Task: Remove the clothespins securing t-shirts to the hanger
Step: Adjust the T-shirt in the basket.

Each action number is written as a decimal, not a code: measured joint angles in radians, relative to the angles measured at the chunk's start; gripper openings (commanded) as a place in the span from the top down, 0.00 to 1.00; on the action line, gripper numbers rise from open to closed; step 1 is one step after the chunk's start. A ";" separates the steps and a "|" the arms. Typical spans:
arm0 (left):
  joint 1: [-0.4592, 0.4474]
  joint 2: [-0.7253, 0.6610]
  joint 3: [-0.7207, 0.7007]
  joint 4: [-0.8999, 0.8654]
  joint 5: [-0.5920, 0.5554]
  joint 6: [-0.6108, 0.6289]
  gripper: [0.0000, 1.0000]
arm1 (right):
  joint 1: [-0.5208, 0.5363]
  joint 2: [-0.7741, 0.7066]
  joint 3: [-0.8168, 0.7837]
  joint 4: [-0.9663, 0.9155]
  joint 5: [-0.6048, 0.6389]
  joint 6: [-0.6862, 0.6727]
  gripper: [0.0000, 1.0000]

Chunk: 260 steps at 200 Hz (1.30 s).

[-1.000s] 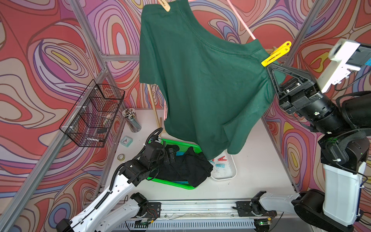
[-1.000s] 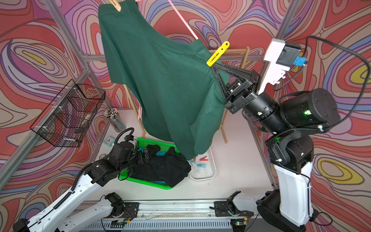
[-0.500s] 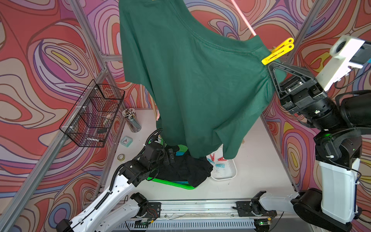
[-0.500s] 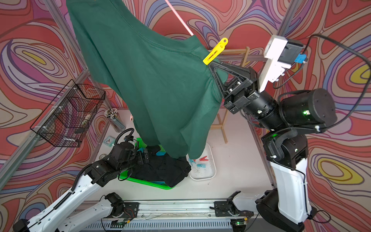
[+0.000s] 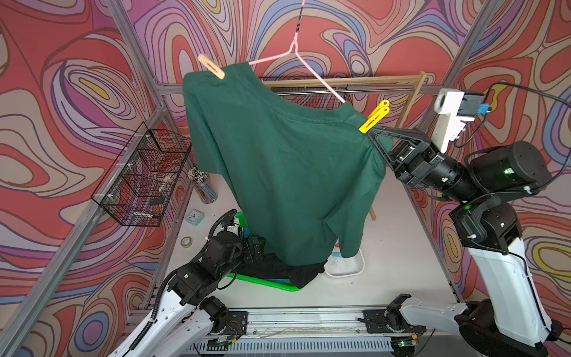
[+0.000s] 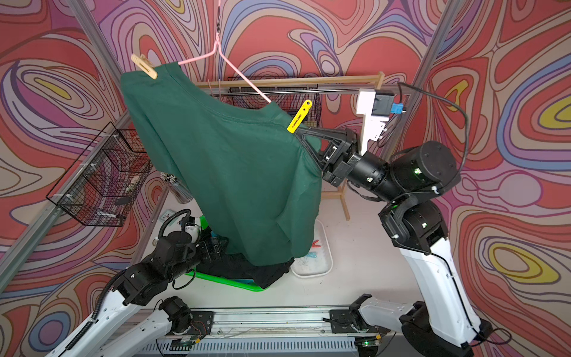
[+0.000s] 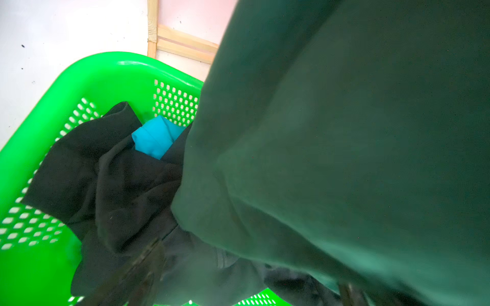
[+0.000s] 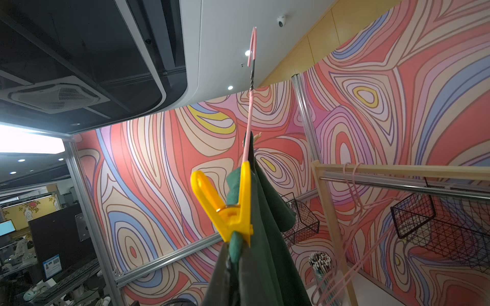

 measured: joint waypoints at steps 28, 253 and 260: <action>0.000 -0.078 -0.021 -0.036 -0.006 -0.021 0.00 | 0.000 0.011 -0.054 0.029 -0.046 0.027 1.00; 0.000 0.064 0.529 -0.465 -0.089 -0.171 0.00 | 0.002 -0.080 -0.590 0.137 -0.246 -0.071 1.00; 0.000 0.071 0.556 -0.470 -0.086 -0.172 0.00 | 0.005 -0.082 -0.599 0.145 -0.248 -0.075 1.00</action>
